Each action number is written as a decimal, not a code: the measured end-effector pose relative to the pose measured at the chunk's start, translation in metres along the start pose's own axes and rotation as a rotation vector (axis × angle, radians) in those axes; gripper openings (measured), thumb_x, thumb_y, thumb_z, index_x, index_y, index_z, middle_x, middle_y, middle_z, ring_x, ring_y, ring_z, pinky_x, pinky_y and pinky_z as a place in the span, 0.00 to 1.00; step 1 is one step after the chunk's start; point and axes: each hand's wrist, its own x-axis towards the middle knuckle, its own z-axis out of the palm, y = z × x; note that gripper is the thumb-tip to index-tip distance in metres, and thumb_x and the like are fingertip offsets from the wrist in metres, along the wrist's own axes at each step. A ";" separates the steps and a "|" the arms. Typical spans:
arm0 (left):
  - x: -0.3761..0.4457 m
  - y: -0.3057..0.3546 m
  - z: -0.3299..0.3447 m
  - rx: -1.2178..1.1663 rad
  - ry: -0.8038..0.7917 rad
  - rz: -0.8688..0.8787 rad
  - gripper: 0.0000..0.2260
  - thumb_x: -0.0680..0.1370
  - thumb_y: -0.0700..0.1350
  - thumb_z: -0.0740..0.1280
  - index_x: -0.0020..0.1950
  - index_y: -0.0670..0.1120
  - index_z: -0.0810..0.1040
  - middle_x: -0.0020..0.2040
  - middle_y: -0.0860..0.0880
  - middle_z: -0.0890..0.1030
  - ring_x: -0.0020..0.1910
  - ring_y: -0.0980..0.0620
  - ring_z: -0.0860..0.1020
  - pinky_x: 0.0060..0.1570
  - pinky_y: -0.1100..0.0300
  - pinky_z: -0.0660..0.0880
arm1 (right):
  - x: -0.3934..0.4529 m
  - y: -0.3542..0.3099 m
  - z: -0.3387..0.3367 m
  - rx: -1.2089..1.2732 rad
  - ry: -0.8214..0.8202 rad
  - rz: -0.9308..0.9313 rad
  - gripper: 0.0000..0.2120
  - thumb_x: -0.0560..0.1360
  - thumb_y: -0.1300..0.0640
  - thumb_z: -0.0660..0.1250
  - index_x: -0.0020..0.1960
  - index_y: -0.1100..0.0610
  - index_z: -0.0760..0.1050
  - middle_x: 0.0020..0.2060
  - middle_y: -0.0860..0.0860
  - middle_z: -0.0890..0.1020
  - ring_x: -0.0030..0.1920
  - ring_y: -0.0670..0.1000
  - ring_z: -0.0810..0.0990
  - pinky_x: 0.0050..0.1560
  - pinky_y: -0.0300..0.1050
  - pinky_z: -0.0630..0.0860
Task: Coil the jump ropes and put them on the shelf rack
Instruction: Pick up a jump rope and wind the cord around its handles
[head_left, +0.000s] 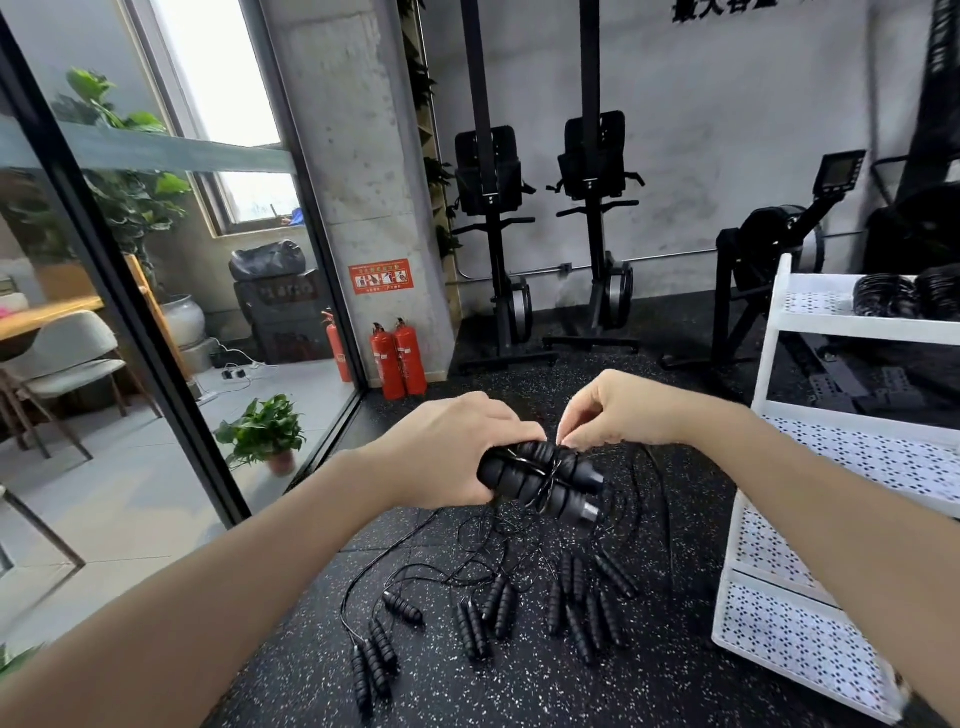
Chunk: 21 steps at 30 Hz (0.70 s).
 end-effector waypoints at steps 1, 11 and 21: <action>-0.001 -0.001 0.005 0.030 0.020 0.024 0.25 0.73 0.48 0.71 0.68 0.63 0.71 0.60 0.60 0.77 0.58 0.55 0.73 0.55 0.51 0.77 | 0.001 -0.003 -0.002 -0.026 0.000 -0.014 0.01 0.73 0.53 0.77 0.44 0.48 0.86 0.33 0.46 0.83 0.31 0.45 0.74 0.35 0.40 0.71; -0.001 -0.001 0.043 0.347 0.208 0.044 0.35 0.67 0.48 0.79 0.72 0.51 0.72 0.56 0.54 0.79 0.50 0.49 0.75 0.45 0.51 0.77 | -0.001 -0.033 0.011 -0.416 0.264 -0.076 0.05 0.76 0.49 0.73 0.47 0.49 0.86 0.37 0.42 0.82 0.39 0.39 0.77 0.44 0.42 0.79; 0.000 0.003 0.048 0.363 0.417 -0.309 0.35 0.63 0.43 0.81 0.69 0.48 0.74 0.53 0.48 0.80 0.47 0.44 0.75 0.42 0.49 0.76 | -0.029 -0.056 0.032 -0.345 0.557 -0.052 0.08 0.79 0.50 0.69 0.51 0.52 0.84 0.39 0.49 0.85 0.39 0.49 0.83 0.44 0.50 0.82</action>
